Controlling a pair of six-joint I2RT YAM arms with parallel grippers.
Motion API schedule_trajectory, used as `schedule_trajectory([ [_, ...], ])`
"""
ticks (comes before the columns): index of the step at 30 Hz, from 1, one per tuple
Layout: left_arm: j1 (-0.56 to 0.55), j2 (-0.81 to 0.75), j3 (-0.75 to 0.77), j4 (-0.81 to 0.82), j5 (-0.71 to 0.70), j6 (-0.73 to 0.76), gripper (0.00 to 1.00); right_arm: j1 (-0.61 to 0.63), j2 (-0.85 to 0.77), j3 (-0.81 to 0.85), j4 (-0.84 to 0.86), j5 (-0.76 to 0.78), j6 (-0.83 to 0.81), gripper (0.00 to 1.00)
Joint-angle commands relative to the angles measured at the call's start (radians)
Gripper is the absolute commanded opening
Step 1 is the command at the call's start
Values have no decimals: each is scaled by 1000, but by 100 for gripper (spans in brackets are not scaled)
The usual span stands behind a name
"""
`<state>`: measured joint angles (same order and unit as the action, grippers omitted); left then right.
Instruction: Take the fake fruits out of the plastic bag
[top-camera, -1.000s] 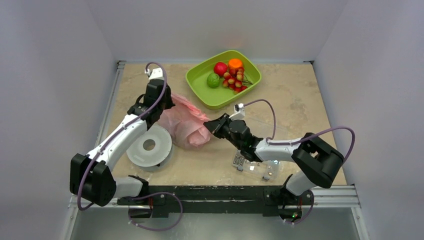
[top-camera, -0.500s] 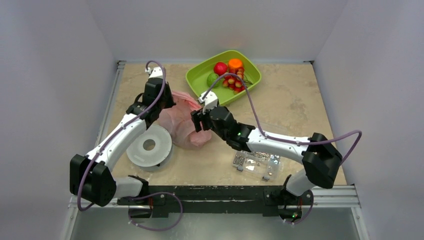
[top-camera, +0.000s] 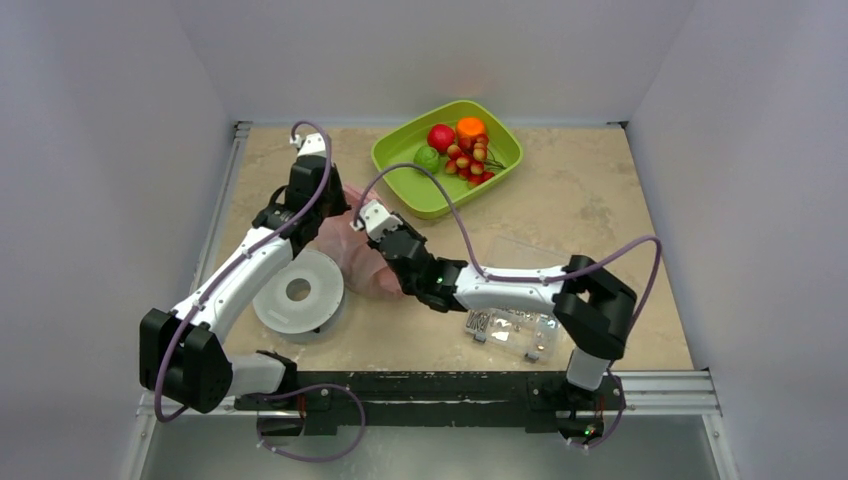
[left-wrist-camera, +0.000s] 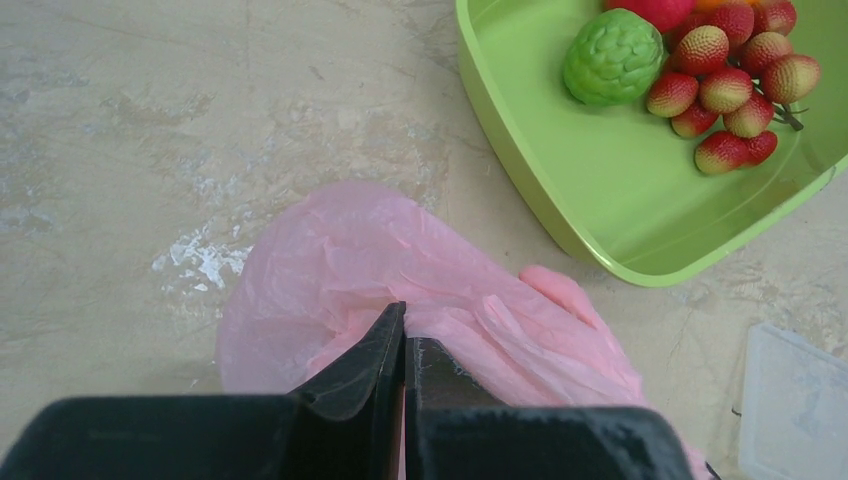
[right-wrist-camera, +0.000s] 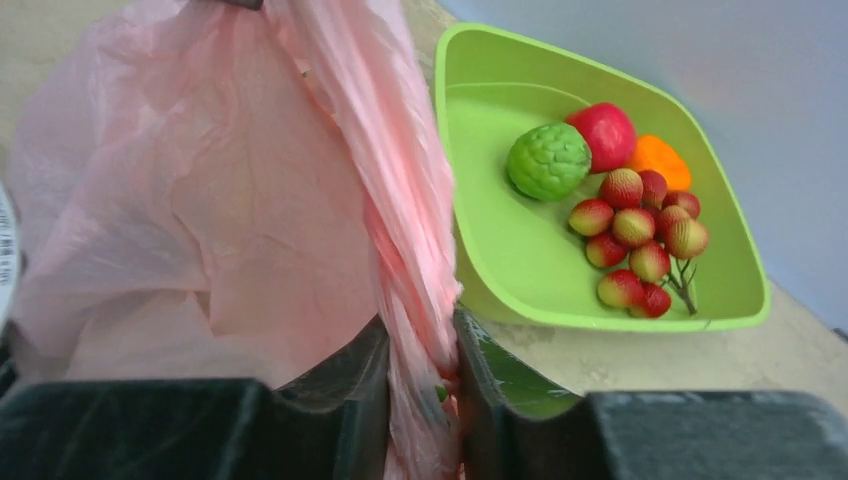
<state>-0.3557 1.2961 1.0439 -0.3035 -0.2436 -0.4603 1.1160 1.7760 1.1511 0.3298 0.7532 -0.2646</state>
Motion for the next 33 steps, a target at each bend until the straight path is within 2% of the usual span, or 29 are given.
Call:
schedule_trajectory([
  [1,3,-22,43,19,-74,24,0,4,-209,-113,78,80,189,20],
  [7,5,-34,26,46,-106,71,0,3,-434,-369,105,-88,629,8],
  [11,4,-41,21,56,-125,101,0,1,-506,-536,250,-226,814,10],
  [14,4,-48,17,67,-136,122,0,-7,-501,-551,297,-308,857,16],
  [17,4,-56,9,83,-134,148,0,-52,-483,-514,283,-449,808,25],
  [23,4,-64,8,93,-107,157,0,-59,-354,-144,-172,-446,469,57],
  [26,5,-67,8,96,-93,157,0,-66,-309,-38,-242,-394,402,74],
  [29,5,-68,14,89,-103,159,0,-116,-307,-13,-217,-449,420,79],
  [33,2,-47,68,20,-115,170,0,-209,-241,72,-264,-548,471,74],
])
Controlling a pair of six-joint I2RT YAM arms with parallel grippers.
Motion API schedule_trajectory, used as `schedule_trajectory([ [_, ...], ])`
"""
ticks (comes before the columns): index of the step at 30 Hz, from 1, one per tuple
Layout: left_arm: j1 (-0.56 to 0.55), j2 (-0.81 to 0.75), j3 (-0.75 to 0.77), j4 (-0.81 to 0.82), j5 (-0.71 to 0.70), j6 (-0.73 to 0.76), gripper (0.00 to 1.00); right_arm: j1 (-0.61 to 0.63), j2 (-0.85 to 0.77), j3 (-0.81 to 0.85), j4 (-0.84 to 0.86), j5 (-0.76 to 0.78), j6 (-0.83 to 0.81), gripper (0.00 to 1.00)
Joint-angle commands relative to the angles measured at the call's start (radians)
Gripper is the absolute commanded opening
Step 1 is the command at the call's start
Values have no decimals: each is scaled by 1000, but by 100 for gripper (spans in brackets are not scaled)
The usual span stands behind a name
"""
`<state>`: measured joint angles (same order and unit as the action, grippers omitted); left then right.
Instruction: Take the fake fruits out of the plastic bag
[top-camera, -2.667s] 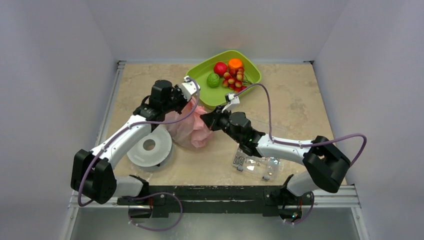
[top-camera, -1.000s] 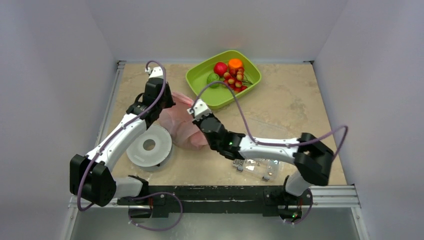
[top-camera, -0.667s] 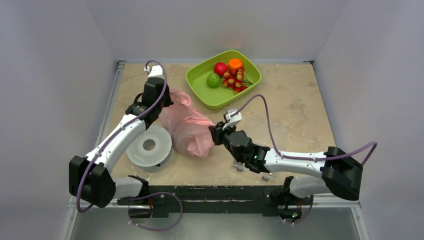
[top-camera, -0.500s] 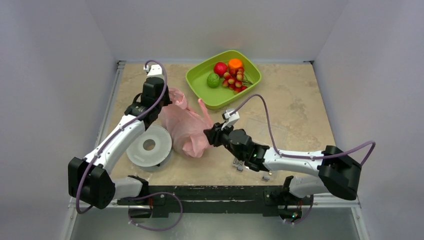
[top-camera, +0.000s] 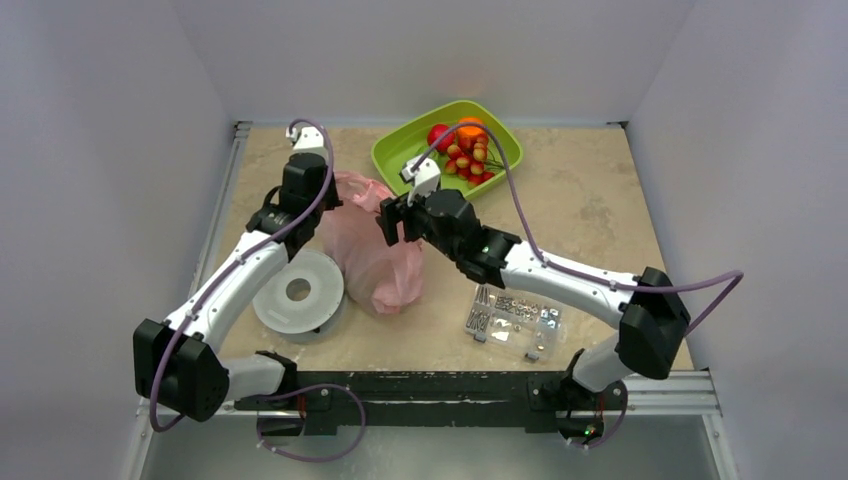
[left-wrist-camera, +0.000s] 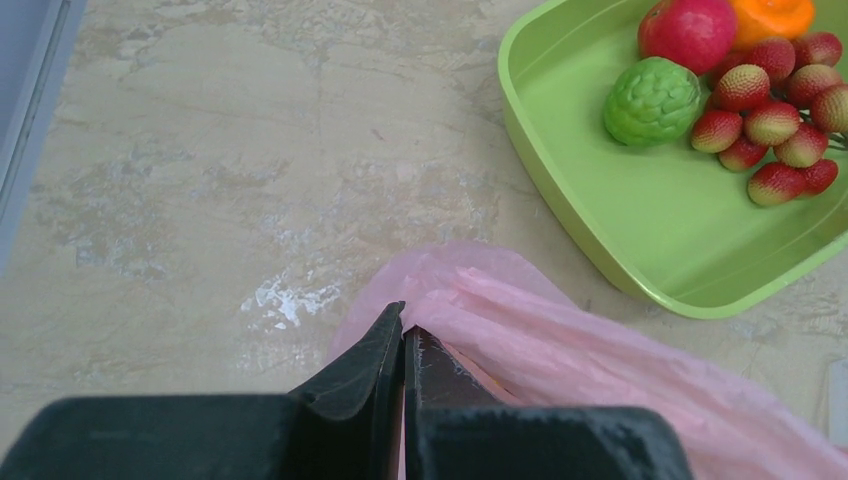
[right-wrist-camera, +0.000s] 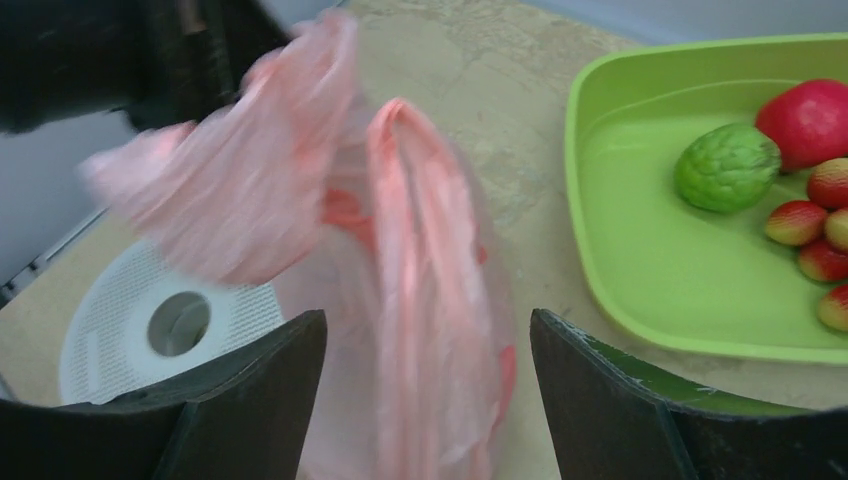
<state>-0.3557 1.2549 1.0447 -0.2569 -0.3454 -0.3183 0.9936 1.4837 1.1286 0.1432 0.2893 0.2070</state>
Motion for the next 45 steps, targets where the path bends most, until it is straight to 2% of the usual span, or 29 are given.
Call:
schedule_trajectory([
  [1,1,-2,83,-45,-3,44,0,-91,67,112,-91,-90,-7,74],
  [3,-10,0,103,-58,34,101,0,-94,87,140,-105,-108,-24,71],
  [5,-24,-10,107,-52,98,180,13,-100,98,157,-107,-147,-26,64],
  [8,-38,-44,80,-15,276,348,39,-101,106,172,-105,-196,-32,55],
  [10,-43,-60,65,-22,365,466,53,-102,103,170,-103,-213,-30,52],
  [12,-42,-72,51,-34,410,542,87,-104,98,163,-101,-227,-26,50],
  [13,-40,-77,46,-39,442,583,95,-104,95,158,-100,-230,-25,46],
  [14,-33,-82,44,-36,488,609,99,-104,92,153,-97,-233,-23,43],
  [20,65,-14,183,-52,813,571,100,-129,65,112,-55,-298,6,26],
  [22,74,27,230,-75,923,588,95,-141,65,107,-50,-339,21,20],
  [23,78,50,251,-87,968,598,89,-145,65,107,-49,-347,24,17],
  [26,104,120,312,-124,1007,581,50,-149,55,104,-46,-355,29,12],
  [29,125,129,320,-64,1000,479,22,-153,50,104,-45,-337,31,10],
  [31,126,108,301,24,926,385,1,-152,54,123,-56,-310,26,5],
  [34,126,65,289,137,622,183,0,-153,61,167,-68,-249,22,0],
  [36,126,58,340,88,359,91,0,-152,65,209,-64,-221,19,0],
  [38,130,87,434,-16,165,60,0,-154,70,266,-68,-199,3,0],
  [41,159,180,612,-195,46,33,0,-154,76,363,-108,-188,-32,0],
  [45,214,300,765,-360,80,-7,0,-154,16,360,-99,-248,-60,0],
])
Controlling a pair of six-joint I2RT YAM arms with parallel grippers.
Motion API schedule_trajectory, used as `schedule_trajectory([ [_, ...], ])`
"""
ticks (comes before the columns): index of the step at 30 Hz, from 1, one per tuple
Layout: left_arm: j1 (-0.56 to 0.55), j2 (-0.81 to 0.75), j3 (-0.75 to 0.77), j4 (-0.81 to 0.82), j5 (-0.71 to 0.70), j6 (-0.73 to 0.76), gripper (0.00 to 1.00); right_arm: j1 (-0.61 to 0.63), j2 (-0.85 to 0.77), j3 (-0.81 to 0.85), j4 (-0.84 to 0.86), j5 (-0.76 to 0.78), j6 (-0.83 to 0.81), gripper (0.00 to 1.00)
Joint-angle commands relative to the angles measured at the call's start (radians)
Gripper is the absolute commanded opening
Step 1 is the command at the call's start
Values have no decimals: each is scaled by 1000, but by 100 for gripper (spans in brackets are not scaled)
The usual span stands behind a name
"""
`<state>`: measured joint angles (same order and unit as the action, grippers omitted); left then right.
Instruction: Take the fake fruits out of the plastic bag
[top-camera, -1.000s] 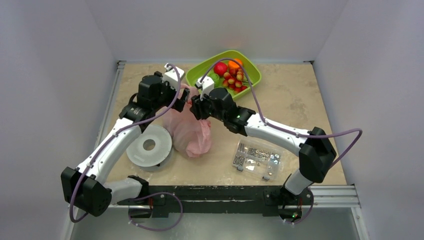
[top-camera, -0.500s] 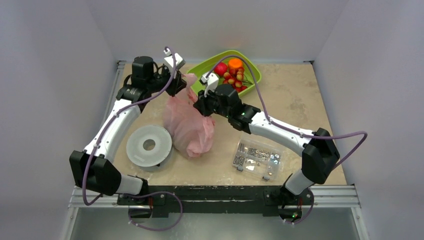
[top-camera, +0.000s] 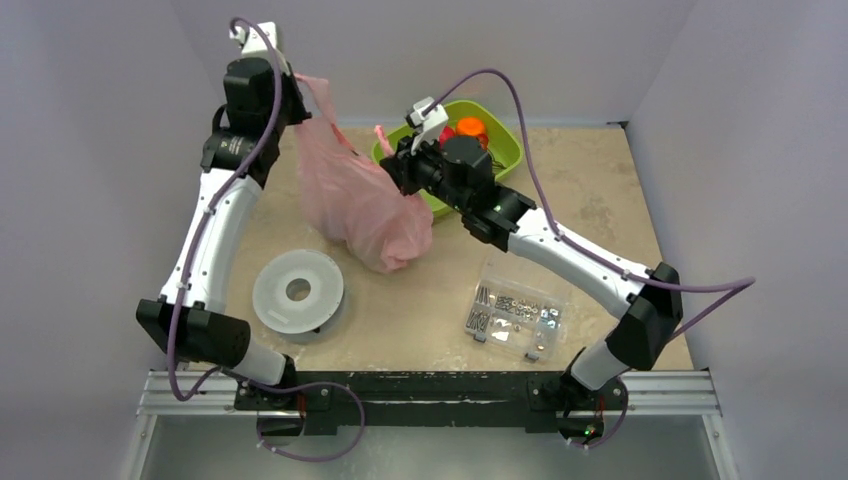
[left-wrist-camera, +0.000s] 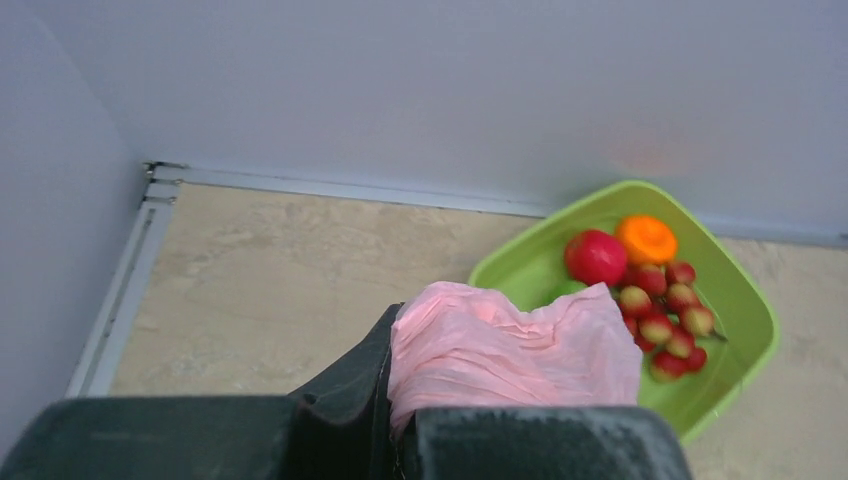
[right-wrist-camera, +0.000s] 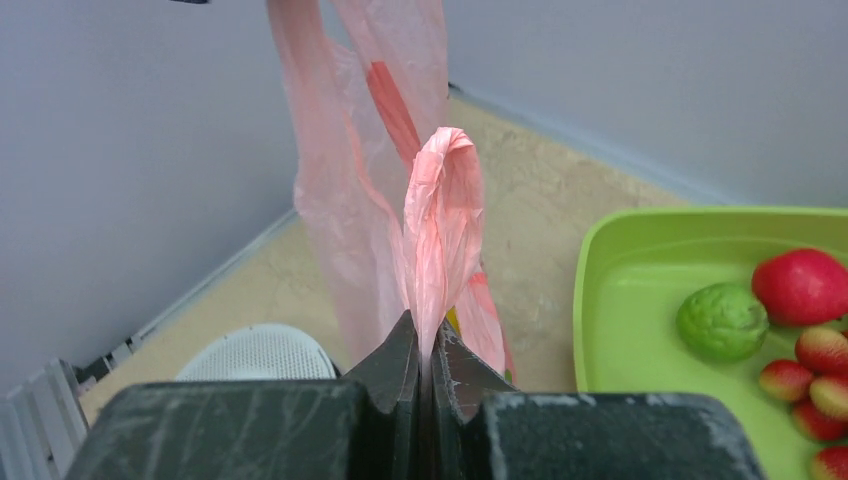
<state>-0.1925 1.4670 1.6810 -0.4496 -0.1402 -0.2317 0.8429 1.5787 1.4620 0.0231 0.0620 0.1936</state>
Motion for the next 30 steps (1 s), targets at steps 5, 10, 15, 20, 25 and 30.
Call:
schedule_trajectory([
  [5,97,117,102,-161,-93,-49,0,-4,-235,-229,119,-176,-67,0],
  [10,128,113,26,-179,-61,-60,0,16,-314,-553,314,-434,10,0],
  [15,133,66,-90,-162,17,-64,0,44,-284,-632,357,-463,-6,0],
  [20,138,20,-86,-266,85,-83,26,44,-270,-577,297,-476,-53,1],
  [25,139,-139,-196,-339,65,-159,99,44,-270,-557,296,-458,-20,1],
  [30,139,-337,-338,-464,55,-312,100,44,-268,-592,343,-450,28,1],
])
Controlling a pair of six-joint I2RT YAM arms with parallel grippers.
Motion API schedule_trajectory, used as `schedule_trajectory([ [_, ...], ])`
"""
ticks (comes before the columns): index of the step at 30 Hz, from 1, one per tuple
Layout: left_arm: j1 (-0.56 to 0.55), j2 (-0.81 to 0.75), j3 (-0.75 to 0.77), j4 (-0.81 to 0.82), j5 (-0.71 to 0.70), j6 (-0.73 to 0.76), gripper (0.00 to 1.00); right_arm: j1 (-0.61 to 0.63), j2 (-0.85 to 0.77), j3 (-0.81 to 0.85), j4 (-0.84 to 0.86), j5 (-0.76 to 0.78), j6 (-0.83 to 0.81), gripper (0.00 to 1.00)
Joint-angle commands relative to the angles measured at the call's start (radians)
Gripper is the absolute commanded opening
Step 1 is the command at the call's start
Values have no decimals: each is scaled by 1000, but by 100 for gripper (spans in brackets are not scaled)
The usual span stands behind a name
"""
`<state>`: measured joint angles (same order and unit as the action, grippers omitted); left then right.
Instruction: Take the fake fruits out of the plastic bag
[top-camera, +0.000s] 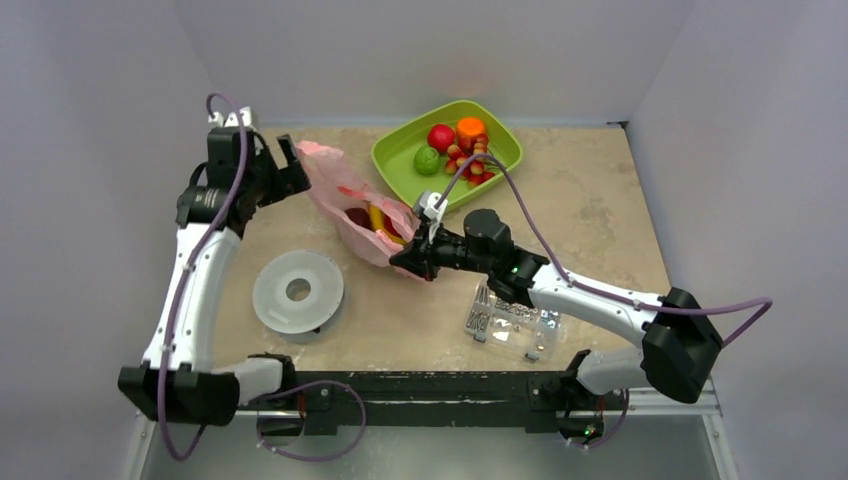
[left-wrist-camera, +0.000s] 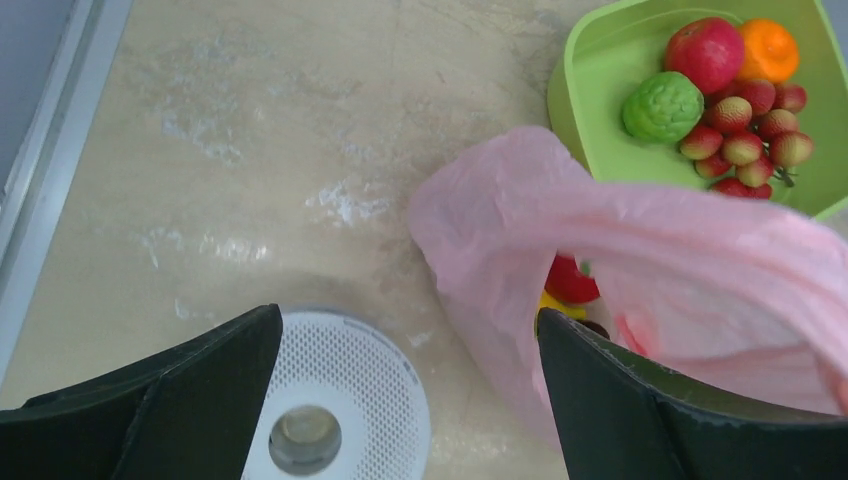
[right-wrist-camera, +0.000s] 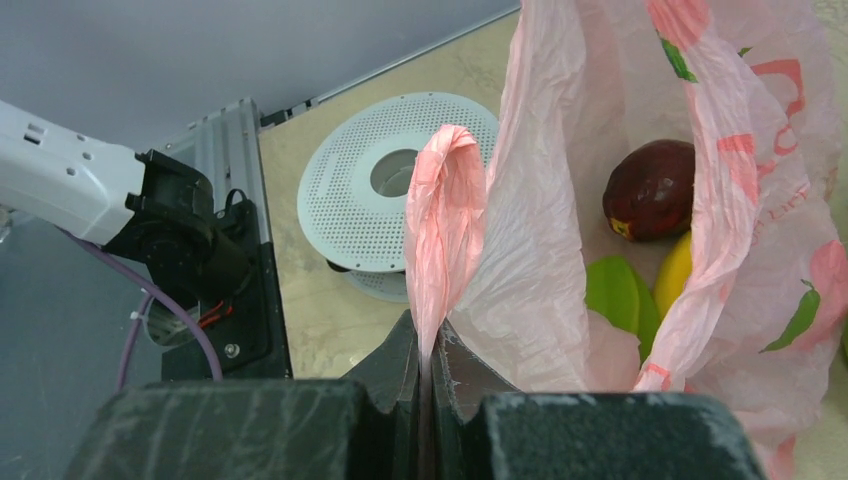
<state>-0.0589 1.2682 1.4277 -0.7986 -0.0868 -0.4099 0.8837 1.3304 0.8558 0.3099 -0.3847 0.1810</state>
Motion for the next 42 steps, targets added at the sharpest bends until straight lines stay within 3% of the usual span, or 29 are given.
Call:
schedule_trajectory([
  [1,5,-179,-119,-128,42,-159,100,3,-19,11,62,-1,46,1],
  [6,5,-416,-371,-22,312,-355,100,3,-14,14,60,6,48,1],
  [11,-62,-513,-618,369,502,-655,97,3,-14,6,68,3,46,1],
  [19,-250,-373,-612,487,259,-789,100,3,-12,21,53,-8,45,1],
  [21,-273,-338,-611,474,194,-832,93,4,-17,20,51,-11,45,1],
  [25,-279,-260,-620,513,192,-893,60,48,-28,16,28,37,-2,8],
  [30,-279,-293,-652,539,104,-766,12,249,-30,6,-85,363,-171,20],
  [32,-279,-306,-669,563,101,-728,0,288,-21,-27,-92,412,-174,29],
  [34,-274,-304,-677,591,133,-690,0,295,-12,-67,-84,412,-151,39],
  [38,-266,-305,-686,600,157,-642,0,340,15,-117,-99,455,-140,49],
  [42,-243,-315,-690,590,184,-592,0,350,30,-117,-125,392,-107,65],
])
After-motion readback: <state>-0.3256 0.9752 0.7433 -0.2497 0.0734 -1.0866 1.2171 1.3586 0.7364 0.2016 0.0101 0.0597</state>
